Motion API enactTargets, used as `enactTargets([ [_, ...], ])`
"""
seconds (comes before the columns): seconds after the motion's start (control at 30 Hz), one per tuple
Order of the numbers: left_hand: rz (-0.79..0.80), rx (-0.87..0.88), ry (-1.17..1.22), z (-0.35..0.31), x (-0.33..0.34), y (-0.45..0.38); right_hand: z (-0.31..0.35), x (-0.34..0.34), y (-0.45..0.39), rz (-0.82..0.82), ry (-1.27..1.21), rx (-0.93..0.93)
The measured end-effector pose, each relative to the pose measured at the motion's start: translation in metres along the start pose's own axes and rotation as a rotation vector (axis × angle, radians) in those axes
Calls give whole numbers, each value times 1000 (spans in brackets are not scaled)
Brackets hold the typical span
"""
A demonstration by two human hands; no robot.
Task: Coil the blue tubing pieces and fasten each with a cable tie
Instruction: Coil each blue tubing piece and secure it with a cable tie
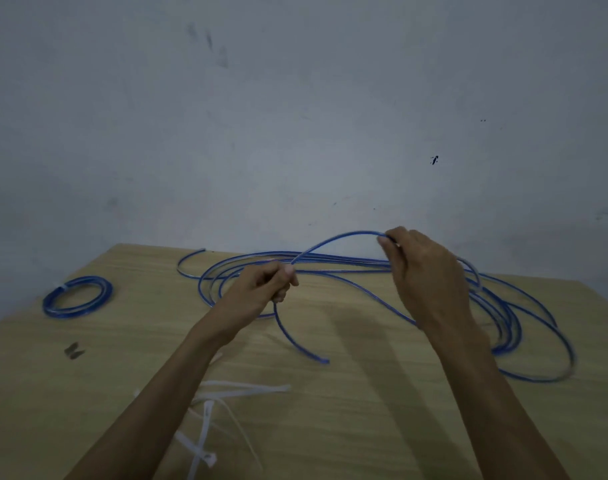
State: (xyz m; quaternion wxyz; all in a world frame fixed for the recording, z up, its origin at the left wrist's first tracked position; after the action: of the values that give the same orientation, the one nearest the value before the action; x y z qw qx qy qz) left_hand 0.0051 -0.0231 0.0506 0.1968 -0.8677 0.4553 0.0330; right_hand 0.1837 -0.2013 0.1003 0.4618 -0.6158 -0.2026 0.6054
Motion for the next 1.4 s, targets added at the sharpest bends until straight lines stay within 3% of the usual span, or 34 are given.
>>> enactTargets([
  [0.23, -36, -239, 532, 8, -4, -3, -36, -9, 2, 8, 72, 261],
  [0.4, -114, -53, 800, -20, -8, -11, -28, 13, 6, 339, 63, 287],
  [0.5, -144, 6, 863, -28, -9, -11, 0, 22, 14, 496, -168, 196],
  [0.6, -175, 50, 712, -28, -8, -8, 27, 30, 20, 629, -329, 88],
  [0.73, -232, 98, 463, -29, -5, -5, 44, 40, 24, 742, -504, 151],
  [0.87, -228, 112, 488, -31, -4, -4, 46, 39, 23, 660, -535, 174],
  [0.93, -245, 93, 389, -30, -4, -3, 45, 36, 21, 628, -559, 200],
  [1.0, -312, 108, 18, -23, -12, -3, 43, 33, 19, 651, -594, 209],
  [1.1, -409, 211, -928, -9, -23, -4, 35, 29, 17, 692, -622, 227],
  [1.13, -386, 199, -1054, -8, -21, -4, 34, 29, 17, 698, -627, 234],
  [1.2, -215, 160, -1011, -10, -9, -3, 34, 30, 18, 701, -614, 229],
  [1.3, 101, 195, -671, -10, 13, 0, 35, 34, 18, 694, -581, 221],
  [1.4, 175, 171, -517, -9, 23, 1, 36, 30, 17, 661, -600, 238],
])
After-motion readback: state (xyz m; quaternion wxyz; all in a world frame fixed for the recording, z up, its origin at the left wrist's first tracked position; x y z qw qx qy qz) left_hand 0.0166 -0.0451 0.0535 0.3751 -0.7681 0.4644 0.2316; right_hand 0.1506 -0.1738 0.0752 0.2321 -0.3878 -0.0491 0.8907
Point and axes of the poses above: each hand's wrist, its own y-axis away from the middle knuckle, its own x-axis out of the palm, z = x × y, the point moved 3 cm from there along -y, towards the middle knuckle, and after that the axes turned 1 degree about z, right-handed, at the moved point
